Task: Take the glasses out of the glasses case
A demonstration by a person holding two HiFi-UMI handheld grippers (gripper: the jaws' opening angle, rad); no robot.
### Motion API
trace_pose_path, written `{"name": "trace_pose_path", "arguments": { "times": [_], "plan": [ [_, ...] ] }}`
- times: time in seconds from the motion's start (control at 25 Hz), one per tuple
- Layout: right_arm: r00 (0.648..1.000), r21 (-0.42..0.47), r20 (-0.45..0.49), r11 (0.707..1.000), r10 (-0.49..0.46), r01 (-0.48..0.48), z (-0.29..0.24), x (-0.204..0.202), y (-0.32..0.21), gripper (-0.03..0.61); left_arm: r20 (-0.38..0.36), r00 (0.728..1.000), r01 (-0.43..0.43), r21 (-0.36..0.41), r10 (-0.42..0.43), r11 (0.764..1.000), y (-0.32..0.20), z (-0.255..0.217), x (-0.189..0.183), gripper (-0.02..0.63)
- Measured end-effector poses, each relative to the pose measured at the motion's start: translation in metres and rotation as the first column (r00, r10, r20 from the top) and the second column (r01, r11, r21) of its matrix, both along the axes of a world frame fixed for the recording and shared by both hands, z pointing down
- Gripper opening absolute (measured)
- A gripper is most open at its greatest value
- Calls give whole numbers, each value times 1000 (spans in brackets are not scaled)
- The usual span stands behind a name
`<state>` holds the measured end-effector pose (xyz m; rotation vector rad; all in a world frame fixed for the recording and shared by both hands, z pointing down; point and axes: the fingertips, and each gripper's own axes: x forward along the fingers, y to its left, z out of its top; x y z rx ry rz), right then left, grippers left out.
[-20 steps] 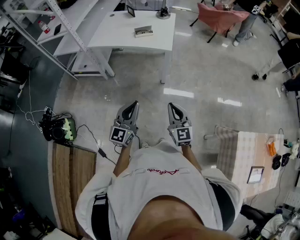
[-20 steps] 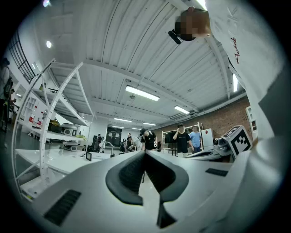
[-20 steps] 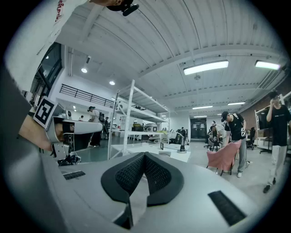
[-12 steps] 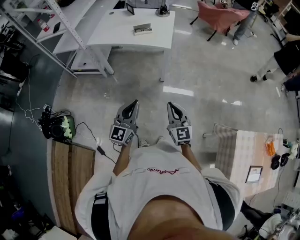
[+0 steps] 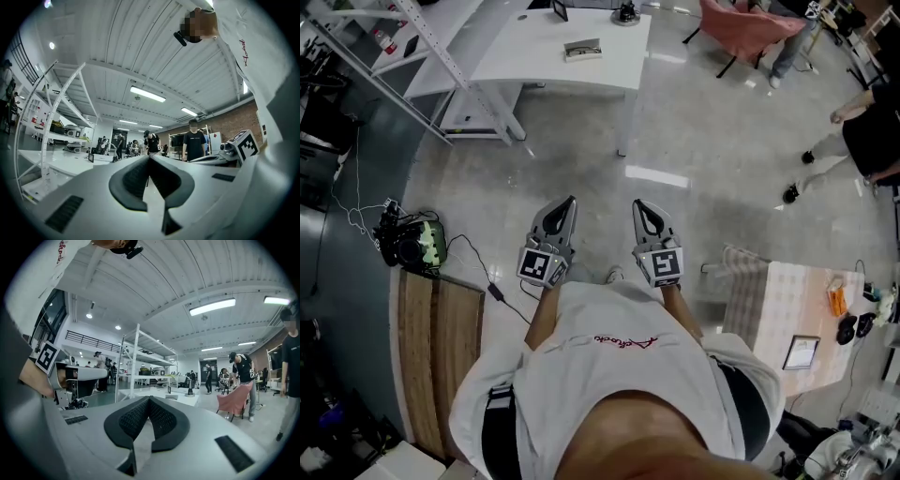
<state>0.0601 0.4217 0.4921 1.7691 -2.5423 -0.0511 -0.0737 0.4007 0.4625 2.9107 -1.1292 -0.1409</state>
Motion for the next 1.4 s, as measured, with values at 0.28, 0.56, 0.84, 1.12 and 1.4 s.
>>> {"name": "trace_pose_path", "arguments": {
  "times": [0.28,0.56,0.84,1.12,1.4],
  "plan": [
    [1000,-16,-6,999,-29,29,9,5,-18,0,-1,1000,19,-26,-19,999,-15,12,7,-2],
    [999,-21,-15,999,-44,44,15,6,-58,0,-9,1000,27,-38,-28,999,-56,20,11,-2],
    [998,-23,-30,998,-53,52,18,6,-129,0,-20,1000,18,-34,-19,999,-130,23,16,-2],
    [998,-30,-43,998,-47,46,7,-6,-211,1,-28,1000,0,-39,-1,999,-206,15,9,-2],
    [998,-16,-58,999,-39,38,-3,-25,-287,1,-60,998,-26,-54,23,998,-282,11,-8,-2]
  ]
}}
